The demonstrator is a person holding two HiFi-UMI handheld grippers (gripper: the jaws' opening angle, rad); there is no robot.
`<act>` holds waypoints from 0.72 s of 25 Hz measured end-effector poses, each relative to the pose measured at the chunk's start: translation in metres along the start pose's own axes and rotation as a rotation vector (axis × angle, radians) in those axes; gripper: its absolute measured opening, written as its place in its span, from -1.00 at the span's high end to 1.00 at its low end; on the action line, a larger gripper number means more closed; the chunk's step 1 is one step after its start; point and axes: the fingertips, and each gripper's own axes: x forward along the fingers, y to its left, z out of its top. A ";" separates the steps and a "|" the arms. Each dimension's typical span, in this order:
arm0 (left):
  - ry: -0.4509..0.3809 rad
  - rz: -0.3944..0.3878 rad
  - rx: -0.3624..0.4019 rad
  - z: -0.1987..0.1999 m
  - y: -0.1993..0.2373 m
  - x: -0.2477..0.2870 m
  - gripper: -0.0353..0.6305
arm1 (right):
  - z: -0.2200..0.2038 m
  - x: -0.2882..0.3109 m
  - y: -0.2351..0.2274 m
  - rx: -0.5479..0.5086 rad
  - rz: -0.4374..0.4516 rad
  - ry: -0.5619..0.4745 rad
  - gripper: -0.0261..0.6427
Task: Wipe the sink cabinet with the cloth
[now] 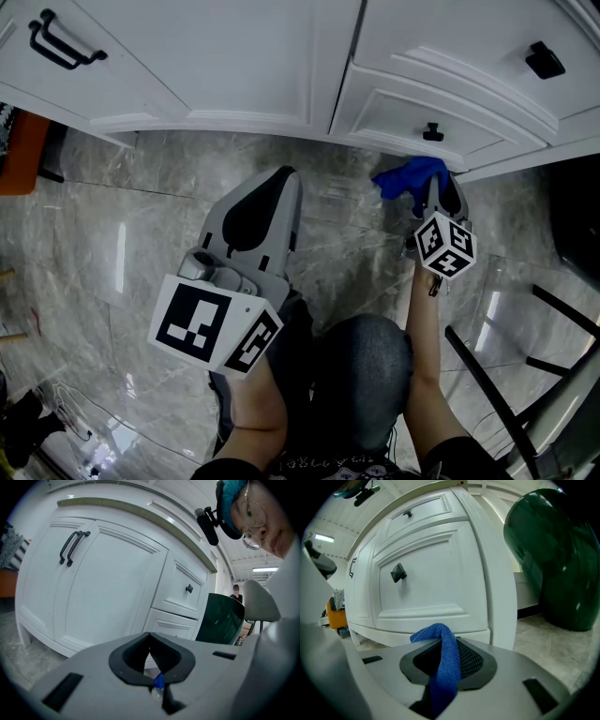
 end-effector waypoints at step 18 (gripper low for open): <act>0.012 0.017 -0.001 -0.006 0.005 0.005 0.88 | 0.002 -0.009 -0.053 0.081 -0.121 -0.026 0.65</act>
